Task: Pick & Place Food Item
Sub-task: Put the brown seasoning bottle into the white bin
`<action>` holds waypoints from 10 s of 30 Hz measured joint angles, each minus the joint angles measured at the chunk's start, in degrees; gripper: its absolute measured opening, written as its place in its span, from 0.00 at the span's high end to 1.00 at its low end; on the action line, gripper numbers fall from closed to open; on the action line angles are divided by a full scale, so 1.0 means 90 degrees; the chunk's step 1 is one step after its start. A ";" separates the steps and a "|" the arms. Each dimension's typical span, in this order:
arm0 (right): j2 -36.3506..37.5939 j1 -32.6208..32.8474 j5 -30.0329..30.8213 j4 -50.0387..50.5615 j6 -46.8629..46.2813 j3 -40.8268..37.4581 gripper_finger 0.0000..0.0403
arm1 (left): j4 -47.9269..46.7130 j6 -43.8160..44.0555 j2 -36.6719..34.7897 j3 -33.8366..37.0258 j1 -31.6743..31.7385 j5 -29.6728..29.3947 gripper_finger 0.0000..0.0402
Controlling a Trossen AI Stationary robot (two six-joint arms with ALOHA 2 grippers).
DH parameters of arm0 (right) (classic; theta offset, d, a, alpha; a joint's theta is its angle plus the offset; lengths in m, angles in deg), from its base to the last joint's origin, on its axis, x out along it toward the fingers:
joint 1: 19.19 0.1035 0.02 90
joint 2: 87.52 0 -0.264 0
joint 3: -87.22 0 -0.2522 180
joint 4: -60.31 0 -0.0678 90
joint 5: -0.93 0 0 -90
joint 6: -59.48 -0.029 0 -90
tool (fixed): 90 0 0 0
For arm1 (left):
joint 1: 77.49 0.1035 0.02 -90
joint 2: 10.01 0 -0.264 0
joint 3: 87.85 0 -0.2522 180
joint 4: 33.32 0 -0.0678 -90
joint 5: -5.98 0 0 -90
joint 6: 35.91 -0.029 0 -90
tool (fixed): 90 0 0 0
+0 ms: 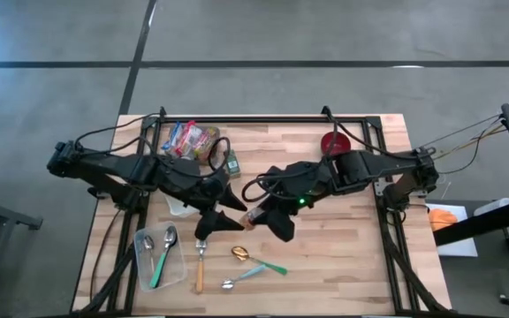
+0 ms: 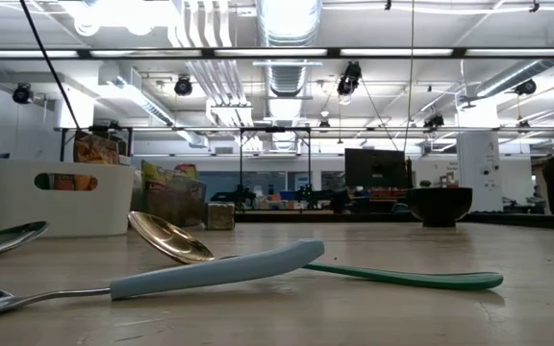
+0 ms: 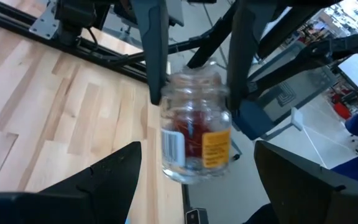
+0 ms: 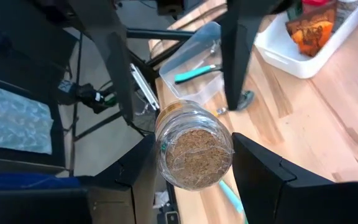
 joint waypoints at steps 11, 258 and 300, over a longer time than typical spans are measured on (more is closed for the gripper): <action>-0.0025 -0.0040 -0.0147 -0.0400 0.0049 0.0000 0.59 | 0.0028 -0.0012 -0.0005 0.0005 -0.0002 0.0002 0.22; -0.0615 0.0174 0.2736 0.0568 0.2423 0.0012 0.27 | -0.1946 0.3537 0.0019 -0.0018 0.0544 -0.1513 0.62; -0.0607 0.0353 0.2664 0.1445 0.1596 0.0000 0.26 | -0.4642 0.4942 -0.2137 0.4127 0.0633 -0.2192 0.62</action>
